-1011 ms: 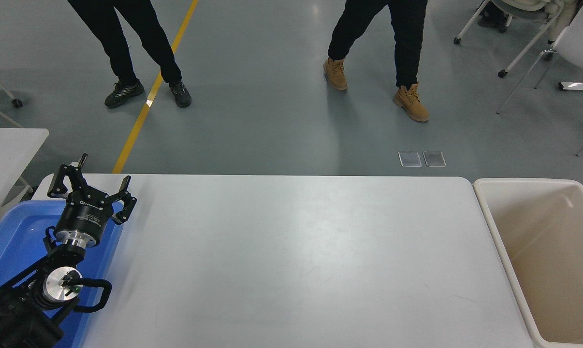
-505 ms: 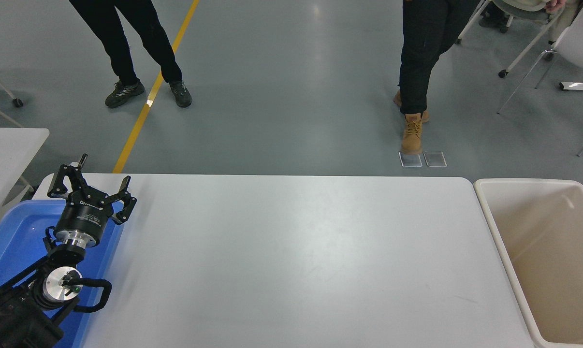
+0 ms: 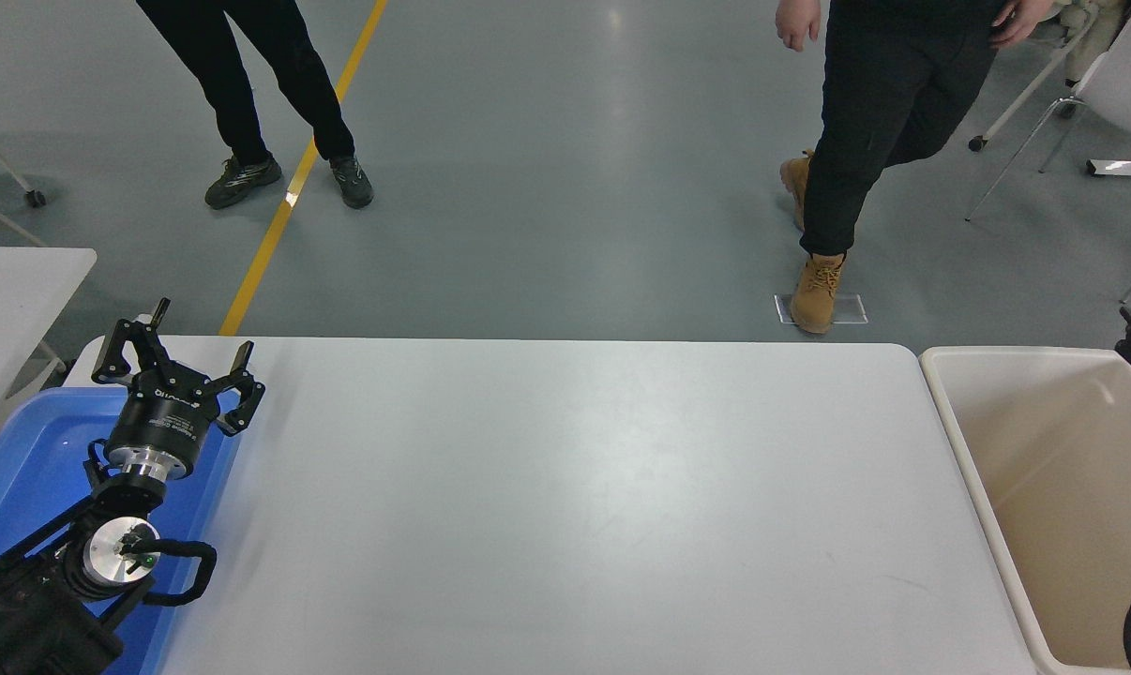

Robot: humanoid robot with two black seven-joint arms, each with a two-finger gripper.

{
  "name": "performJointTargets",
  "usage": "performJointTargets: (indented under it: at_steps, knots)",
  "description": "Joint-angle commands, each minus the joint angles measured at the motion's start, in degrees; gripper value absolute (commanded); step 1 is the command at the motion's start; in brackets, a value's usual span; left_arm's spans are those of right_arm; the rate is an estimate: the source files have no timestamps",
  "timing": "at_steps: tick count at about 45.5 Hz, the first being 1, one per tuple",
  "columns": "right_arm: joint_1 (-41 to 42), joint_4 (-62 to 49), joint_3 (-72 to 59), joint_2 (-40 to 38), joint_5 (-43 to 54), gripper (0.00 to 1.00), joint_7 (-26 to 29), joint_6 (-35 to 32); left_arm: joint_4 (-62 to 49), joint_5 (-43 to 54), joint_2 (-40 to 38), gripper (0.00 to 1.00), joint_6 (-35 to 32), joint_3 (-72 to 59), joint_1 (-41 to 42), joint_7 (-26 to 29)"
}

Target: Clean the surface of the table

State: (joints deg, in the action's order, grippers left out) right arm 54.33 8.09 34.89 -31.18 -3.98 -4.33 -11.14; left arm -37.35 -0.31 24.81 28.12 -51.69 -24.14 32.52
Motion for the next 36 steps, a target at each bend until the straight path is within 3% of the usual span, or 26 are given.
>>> performJointTargets:
  at_steps: [1, 18, 36]
  knots:
    - [0.25, 4.11, 7.64, -0.38, -2.35, 0.98, -0.06, -2.66, 0.0, -0.04, -0.02, 0.99, 0.0, 0.01, -0.03, 0.0]
    - [-5.99, 24.51, 12.48, -0.64, -2.17, 0.98, -0.85, -2.57, 0.0, -0.04, -0.02, 0.99, 0.0, 0.01, -0.03, 0.0]
    - [-13.99, 30.93, 12.39, 1.2, -1.12, 0.98, -5.77, -2.66, 0.0, 0.05, -0.02, 0.99, 0.0, -0.08, -0.03, 0.0]
